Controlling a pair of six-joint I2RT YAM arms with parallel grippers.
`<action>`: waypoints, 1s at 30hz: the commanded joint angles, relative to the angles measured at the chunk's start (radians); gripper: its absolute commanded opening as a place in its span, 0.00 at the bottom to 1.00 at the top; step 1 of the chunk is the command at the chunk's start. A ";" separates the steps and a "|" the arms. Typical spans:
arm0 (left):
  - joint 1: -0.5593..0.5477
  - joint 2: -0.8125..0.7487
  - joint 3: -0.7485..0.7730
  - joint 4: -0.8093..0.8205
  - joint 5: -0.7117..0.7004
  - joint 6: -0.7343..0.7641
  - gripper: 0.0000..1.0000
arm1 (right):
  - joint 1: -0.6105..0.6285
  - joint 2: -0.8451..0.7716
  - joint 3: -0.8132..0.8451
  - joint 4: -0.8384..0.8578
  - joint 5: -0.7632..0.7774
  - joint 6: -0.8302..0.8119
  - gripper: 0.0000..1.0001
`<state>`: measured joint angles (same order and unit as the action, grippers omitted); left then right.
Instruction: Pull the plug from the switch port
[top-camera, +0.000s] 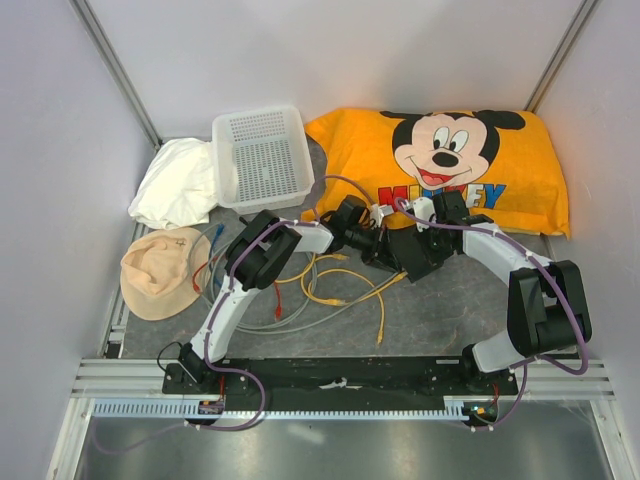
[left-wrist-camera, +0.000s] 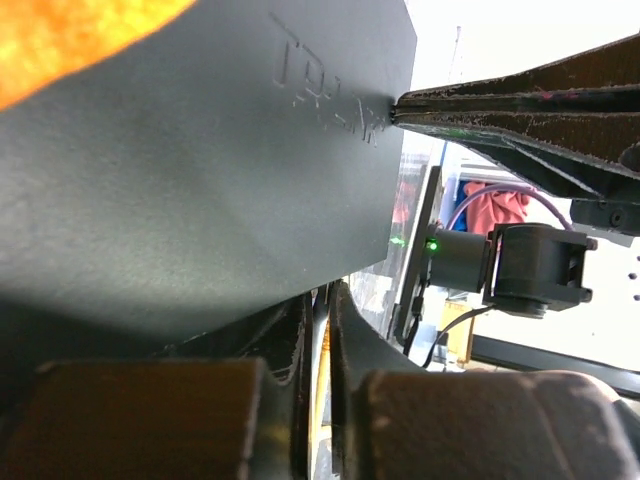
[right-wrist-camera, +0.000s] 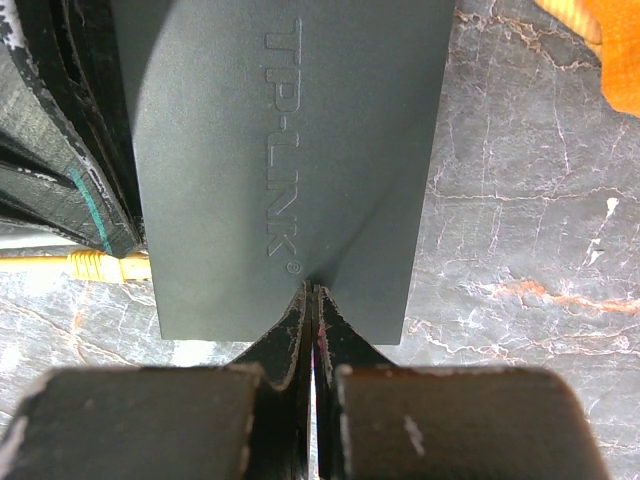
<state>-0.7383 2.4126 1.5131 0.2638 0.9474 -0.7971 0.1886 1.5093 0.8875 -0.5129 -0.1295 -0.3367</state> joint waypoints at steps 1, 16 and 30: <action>-0.003 0.017 -0.036 -0.089 -0.156 -0.063 0.02 | 0.003 0.049 -0.016 -0.012 -0.015 -0.002 0.01; 0.042 -0.061 -0.139 -0.236 -0.219 0.131 0.02 | 0.003 0.058 -0.044 0.017 0.037 -0.005 0.00; 0.088 -0.200 -0.232 -0.239 -0.161 0.283 0.02 | 0.003 0.055 -0.032 0.022 0.024 0.018 0.00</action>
<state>-0.6823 2.2574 1.3308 0.1547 0.8692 -0.6731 0.1944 1.5181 0.8864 -0.4679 -0.1173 -0.3359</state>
